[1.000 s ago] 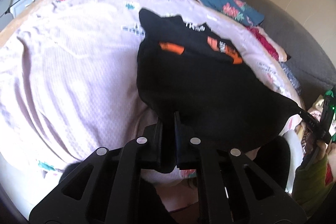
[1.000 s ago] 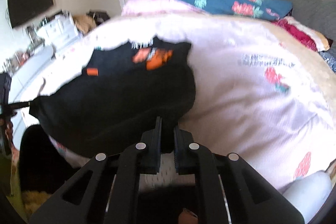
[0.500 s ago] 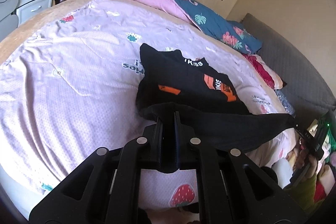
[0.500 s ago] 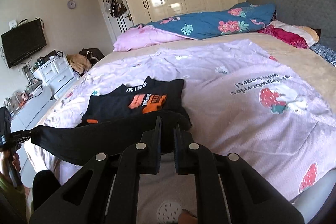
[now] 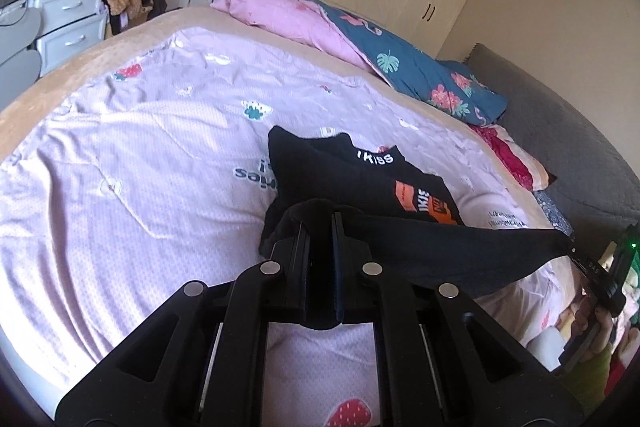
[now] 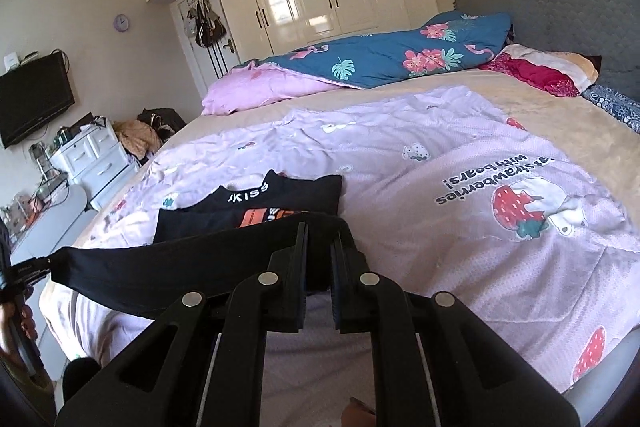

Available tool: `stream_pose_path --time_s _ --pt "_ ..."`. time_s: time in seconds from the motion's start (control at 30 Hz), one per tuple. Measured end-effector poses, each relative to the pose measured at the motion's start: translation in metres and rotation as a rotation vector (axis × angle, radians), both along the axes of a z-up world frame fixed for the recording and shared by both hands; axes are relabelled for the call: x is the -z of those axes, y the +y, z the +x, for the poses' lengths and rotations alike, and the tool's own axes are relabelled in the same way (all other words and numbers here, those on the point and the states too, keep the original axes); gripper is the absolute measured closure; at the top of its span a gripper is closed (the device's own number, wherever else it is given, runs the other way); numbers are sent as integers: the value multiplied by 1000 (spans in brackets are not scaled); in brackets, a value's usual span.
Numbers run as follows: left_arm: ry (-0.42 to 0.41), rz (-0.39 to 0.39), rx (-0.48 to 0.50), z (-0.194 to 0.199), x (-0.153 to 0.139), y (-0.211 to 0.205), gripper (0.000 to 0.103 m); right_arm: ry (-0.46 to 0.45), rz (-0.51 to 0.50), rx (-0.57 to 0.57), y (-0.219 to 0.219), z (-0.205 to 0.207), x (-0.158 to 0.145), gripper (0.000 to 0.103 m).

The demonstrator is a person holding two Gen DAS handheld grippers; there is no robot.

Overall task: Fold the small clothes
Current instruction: 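Grasp the shirt hem with both grippers and lift it, then carry the held hem with both grippers toward the collar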

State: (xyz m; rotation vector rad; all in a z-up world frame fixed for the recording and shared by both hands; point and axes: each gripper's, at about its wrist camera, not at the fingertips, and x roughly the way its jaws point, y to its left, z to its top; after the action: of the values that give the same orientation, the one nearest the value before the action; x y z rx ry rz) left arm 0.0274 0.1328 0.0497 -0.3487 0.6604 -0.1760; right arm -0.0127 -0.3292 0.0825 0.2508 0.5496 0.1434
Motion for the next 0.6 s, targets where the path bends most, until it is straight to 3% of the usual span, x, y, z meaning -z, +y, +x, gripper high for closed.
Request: stream_pose_path --time_s 0.3,0.6 --pt "-15 4 -25 21 -2 0 100 -12 -20 21 7 21 -6 94" --pt "-18 15 -71 60 -2 -2 100 -4 -68 61 15 69 -5 94"
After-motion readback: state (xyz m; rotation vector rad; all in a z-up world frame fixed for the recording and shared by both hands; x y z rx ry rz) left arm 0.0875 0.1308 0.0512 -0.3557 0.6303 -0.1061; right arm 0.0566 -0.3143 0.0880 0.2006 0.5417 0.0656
